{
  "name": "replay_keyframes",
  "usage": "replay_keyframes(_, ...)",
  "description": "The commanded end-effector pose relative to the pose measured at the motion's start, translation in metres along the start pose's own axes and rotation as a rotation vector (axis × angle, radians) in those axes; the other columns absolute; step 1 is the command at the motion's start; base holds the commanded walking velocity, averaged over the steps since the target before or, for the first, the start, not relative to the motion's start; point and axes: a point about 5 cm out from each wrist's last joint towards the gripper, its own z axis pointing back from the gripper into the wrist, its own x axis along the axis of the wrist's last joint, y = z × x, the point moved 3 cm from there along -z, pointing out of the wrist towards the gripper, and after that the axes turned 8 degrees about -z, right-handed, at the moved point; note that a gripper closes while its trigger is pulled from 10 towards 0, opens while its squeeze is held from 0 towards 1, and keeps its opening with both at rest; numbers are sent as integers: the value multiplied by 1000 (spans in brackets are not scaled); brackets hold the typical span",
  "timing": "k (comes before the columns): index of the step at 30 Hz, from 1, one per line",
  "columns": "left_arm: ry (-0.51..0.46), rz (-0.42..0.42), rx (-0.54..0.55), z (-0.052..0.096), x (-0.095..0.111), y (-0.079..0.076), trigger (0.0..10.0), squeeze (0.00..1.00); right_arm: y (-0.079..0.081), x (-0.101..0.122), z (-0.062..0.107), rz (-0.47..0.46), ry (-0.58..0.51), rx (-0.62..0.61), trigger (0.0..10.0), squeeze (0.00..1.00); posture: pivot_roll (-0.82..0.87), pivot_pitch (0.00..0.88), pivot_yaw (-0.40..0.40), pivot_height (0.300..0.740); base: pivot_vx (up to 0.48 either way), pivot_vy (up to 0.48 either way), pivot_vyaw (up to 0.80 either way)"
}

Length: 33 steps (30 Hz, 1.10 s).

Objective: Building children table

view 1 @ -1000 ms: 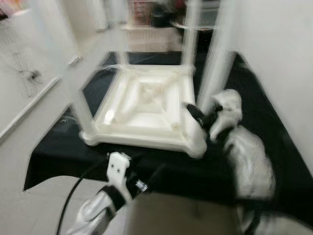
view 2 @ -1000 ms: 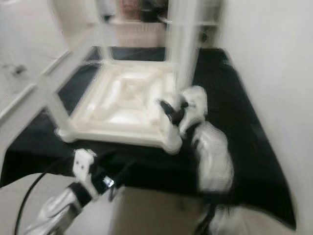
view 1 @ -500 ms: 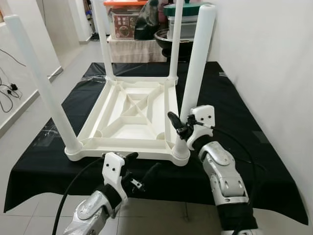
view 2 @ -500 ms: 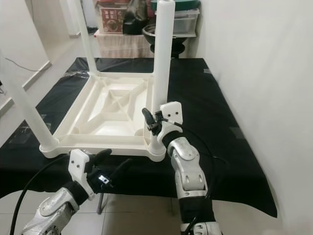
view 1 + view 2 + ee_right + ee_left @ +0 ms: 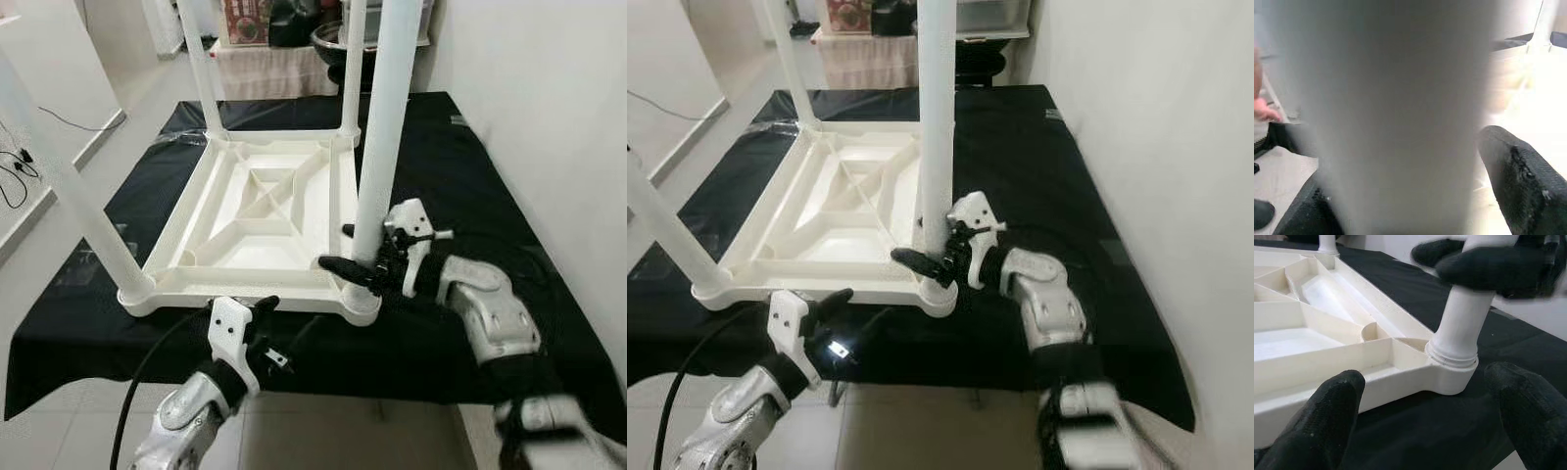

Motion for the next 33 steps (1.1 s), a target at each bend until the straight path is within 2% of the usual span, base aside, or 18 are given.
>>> replay_keyframes(1,12,-6,10,3,-2,-2,10000,0,-1,0,-2,-17,16,76,10000,0,-6,107,13,740,0,0,0)
replay_keyframes(6,12,-5,11,4,-2,-3,10000,0,-6,2,1,-24,32,81,10000,0,-4,110,12,740,0,0,0)
replay_keyframes(7,11,-5,11,4,-1,-4,10000,0,-7,2,2,-28,41,90,2784,0,-4,113,13,740,0,0,0)
replay_keyframes(8,11,-4,11,4,-1,-5,10000,0,-8,2,3,-32,49,100,2784,0,-2,116,11,740,0,0,0)
replay_keyframes(9,12,-3,10,4,-1,-6,10000,0,-10,3,4,-44,52,103,0,0,-1,120,8,740,0,0,0)
replay_keyframes(15,13,0,9,4,-1,-9,10000,0,-16,0,9,-77,63,106,0,0,-5,128,6,740,0,0,0)
replay_keyframes(21,11,4,10,4,-1,-9,10000,0,-20,-6,15,-64,86,74,0,0,-18,132,1,740,0,0,0)
replay_keyframes(23,10,6,10,5,-1,-9,10000,0,-29,-16,20,-40,100,-95,0,0,-22,138,-16,740,0,0,0)
replay_keyframes(24,10,6,10,5,-1,-9,10000,0,-29,-16,20,-40,100,-95,0,0,-22,138,-16,740,0,0,0)
replay_keyframes(25,11,4,15,7,0,-8,10000,0,-33,-35,21,-87,81,-347,0,0,-19,142,-25,740,0,0,0)
replay_keyframes(26,12,1,23,10,0,-4,10000,0,-21,-62,26,-186,35,-684,0,0,-30,156,1,740,0,0,0)
replay_keyframes(28,12,1,23,10,0,-4,10000,0,-21,-62,26,-186,35,-684,0,0,-30,156,1,740,0,0,0)
replay_keyframes(29,16,-2,26,11,0,-2,10000,0,7,-87,31,-255,43,-862,0,0,-37,158,27,740,0,0,0)
replay_keyframes(30,16,-2,26,11,0,-2,10000,0,7,-87,31,-255,43,-862,0,0,-37,158,27,740,0,0,0)
replay_keyframes(31,24,0,8,10,-1,0,10000,0,32,-91,19,-223,53,-855,0,0,-53,130,25,740,0,0,0)
replay_keyframes(32,24,0,8,10,-1,0,10000,0,32,-91,19,-223,53,-855,0,0,-53,130,25,740,0,0,0)
replay_keyframes(33,28,0,-6,9,-3,-1,10000,0,33,-87,8,-187,50,-782,0,0,-38,129,14,740,0,0,0)
